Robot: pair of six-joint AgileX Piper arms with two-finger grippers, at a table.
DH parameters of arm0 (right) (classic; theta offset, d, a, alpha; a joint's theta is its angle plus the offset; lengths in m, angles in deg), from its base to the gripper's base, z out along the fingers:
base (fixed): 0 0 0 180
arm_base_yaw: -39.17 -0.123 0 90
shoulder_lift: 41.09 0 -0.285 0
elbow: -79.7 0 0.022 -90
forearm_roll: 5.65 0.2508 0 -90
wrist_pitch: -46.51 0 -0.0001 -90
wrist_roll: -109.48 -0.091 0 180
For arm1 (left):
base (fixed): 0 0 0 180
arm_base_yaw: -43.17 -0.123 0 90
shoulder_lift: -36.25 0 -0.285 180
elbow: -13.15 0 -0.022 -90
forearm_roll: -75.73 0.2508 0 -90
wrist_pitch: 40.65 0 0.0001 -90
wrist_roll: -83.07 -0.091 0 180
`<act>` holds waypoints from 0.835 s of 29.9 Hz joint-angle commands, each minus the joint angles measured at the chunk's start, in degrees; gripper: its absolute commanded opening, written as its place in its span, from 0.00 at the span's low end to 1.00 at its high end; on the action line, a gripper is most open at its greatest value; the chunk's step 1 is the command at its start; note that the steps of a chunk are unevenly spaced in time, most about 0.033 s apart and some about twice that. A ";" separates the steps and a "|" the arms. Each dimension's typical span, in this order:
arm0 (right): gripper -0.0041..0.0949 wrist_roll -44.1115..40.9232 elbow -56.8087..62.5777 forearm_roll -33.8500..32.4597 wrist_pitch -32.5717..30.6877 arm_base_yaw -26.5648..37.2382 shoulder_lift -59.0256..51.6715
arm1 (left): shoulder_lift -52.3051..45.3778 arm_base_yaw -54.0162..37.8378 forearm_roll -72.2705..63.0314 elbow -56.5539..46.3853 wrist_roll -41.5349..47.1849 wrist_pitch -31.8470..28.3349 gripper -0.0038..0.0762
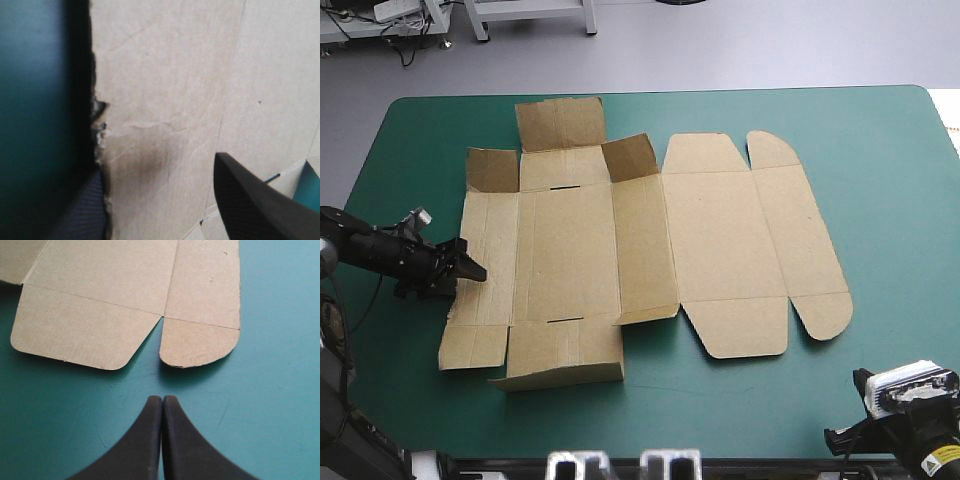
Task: Fold the box
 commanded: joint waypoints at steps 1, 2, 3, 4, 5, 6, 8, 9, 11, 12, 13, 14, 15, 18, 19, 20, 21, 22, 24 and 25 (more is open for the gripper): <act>0.03 0.20 -1.26 0.33 3.63 0.04 0.94 | 1.75 1.91 -3.45 -5.19 -3.53 3.19 0.61; 0.03 0.20 -1.26 0.33 3.63 0.04 0.94 | 1.75 1.91 -3.58 -6.20 -3.99 3.19 0.61; 0.03 0.20 -1.26 0.33 3.63 0.04 0.94 | 1.75 1.91 -4.03 -7.06 -4.71 3.19 0.61; 0.03 0.20 -1.26 0.33 3.63 0.04 0.94 | 1.75 1.91 -4.65 -7.66 -5.32 3.19 0.61; 0.03 0.20 -1.26 0.33 3.63 0.04 0.94 | 1.75 1.91 -5.79 -8.26 -6.34 3.19 0.61; 0.03 0.20 -1.26 0.33 3.63 0.04 0.94 | 1.75 1.91 -7.28 -8.78 -7.10 3.19 0.61; 0.03 0.20 -1.26 0.33 3.63 0.04 0.94 | 1.75 1.91 -8.28 -8.94 -7.95 3.19 0.59; 0.03 0.20 -1.26 0.33 3.63 0.04 0.94 | 1.75 1.91 -8.28 -8.94 -7.95 3.19 0.57; 0.03 0.20 -1.26 0.33 3.63 0.04 0.94 | 1.75 1.91 -7.86 -8.94 -7.95 3.19 0.51; 0.03 0.20 -1.26 0.33 3.63 0.04 0.94 | 1.75 1.91 -7.74 -8.94 -7.95 3.19 0.47; 0.03 0.20 -1.26 0.33 3.63 0.04 0.94 | 1.64 1.91 -7.51 -8.94 -7.54 3.19 0.43; 0.03 0.20 -1.26 0.33 3.63 0.04 0.94 | 1.64 1.91 -7.16 -8.94 -6.61 3.19 0.37; 0.03 0.20 -1.26 0.33 3.63 0.04 0.94 | 1.64 1.91 -6.62 -8.94 -5.38 3.19 0.29; 0.03 0.20 -1.26 0.33 3.63 0.04 0.94 | 1.64 1.91 -3.44 -8.83 -4.16 3.19 0.04; 0.03 0.20 -1.26 0.33 3.63 0.04 0.94 | 1.64 1.91 -2.16 -8.61 -4.00 3.19 0.04; 0.03 0.20 -1.26 0.33 3.63 0.04 0.94 | 1.53 1.91 -1.57 -8.46 -4.00 3.19 0.03; 0.03 0.20 -1.26 0.33 3.63 0.04 0.94 | 1.03 1.91 -1.44 -8.44 -4.00 3.19 0.03; 0.03 0.20 -1.26 0.33 3.63 0.04 0.94 | 0.45 1.91 -1.44 -8.21 -4.11 3.19 0.03; 0.03 0.20 -1.26 0.33 3.63 0.04 0.94 | -0.82 1.91 -0.89 -6.91 -5.17 3.19 0.03; 0.03 0.20 -1.26 0.33 3.63 0.04 0.94 | -1.84 1.91 -0.45 -5.95 -5.94 3.19 0.03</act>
